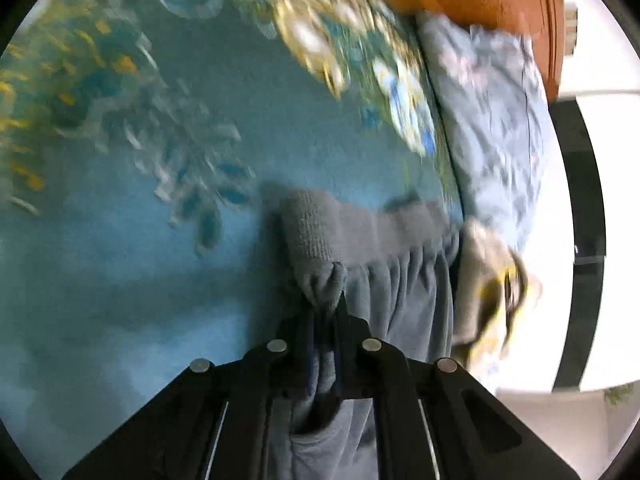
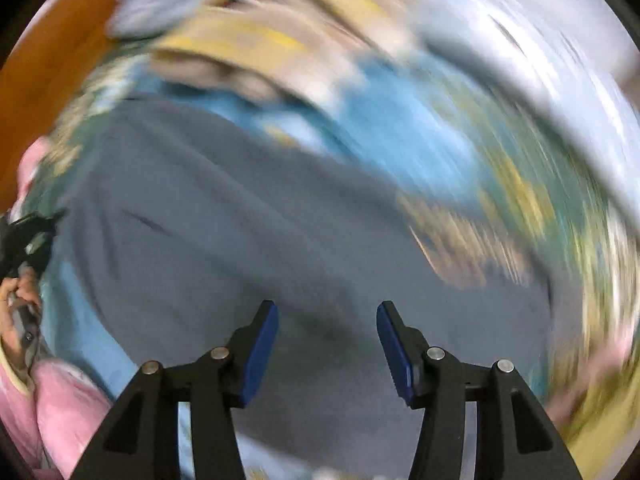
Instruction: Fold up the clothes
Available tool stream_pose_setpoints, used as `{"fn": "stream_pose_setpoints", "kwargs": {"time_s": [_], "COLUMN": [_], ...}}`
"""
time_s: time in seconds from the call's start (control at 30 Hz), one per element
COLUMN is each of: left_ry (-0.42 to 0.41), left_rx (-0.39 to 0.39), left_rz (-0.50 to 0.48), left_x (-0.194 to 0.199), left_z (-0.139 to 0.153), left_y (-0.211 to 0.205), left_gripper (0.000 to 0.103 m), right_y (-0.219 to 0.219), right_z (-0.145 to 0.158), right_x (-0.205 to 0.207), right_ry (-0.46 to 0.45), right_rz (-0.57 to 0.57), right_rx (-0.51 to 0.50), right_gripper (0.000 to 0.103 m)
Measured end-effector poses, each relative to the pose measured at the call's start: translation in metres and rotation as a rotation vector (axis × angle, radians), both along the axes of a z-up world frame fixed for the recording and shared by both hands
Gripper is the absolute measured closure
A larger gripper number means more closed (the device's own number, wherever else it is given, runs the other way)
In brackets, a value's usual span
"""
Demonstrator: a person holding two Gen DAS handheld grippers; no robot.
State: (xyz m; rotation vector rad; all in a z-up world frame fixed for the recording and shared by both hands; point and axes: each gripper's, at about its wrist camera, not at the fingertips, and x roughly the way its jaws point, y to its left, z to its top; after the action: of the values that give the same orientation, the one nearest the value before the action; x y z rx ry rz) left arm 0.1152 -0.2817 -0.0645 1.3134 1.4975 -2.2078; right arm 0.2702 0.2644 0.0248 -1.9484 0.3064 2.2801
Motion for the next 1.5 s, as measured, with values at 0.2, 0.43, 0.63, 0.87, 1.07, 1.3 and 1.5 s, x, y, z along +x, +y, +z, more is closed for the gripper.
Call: {"fn": "stream_pose_setpoints", "kwargs": {"time_s": [0.2, 0.43, 0.63, 0.87, 1.07, 1.3, 1.5], "left_ry": [-0.045, -0.079, -0.098, -0.051, -0.031, -0.080, -0.063], "left_rx": [0.029, 0.027, 0.061, -0.009, -0.066, 0.037, 0.040], "left_rz": [0.076, 0.092, 0.127, 0.179, 0.162, 0.193, 0.111], "left_x": [0.015, 0.016, 0.021, 0.037, 0.052, 0.054, 0.012], "left_z": [0.008, 0.024, 0.026, 0.052, 0.065, 0.058, 0.097], "left_y": [-0.017, -0.004, -0.006, -0.002, -0.013, -0.015, 0.008], "left_gripper": [0.096, 0.096, 0.096, 0.098, 0.099, 0.099, 0.099], "right_y": [0.074, 0.117, 0.126, 0.116, 0.126, 0.135, 0.183], "right_z": [-0.022, -0.063, -0.080, -0.060, -0.005, 0.015, 0.038], "right_x": [0.142, 0.241, 0.257, 0.239, 0.272, 0.263, 0.199], "right_ry": [-0.080, 0.045, 0.160, 0.184, 0.222, 0.231, 0.242], "right_rz": [-0.403, -0.681, -0.856, -0.810, -0.767, -0.752, -0.809], "right_rx": [-0.250, -0.383, -0.425, -0.362, -0.371, -0.430, -0.513], "right_gripper": [0.048, 0.048, 0.047, 0.100, 0.100, 0.100, 0.100]}}
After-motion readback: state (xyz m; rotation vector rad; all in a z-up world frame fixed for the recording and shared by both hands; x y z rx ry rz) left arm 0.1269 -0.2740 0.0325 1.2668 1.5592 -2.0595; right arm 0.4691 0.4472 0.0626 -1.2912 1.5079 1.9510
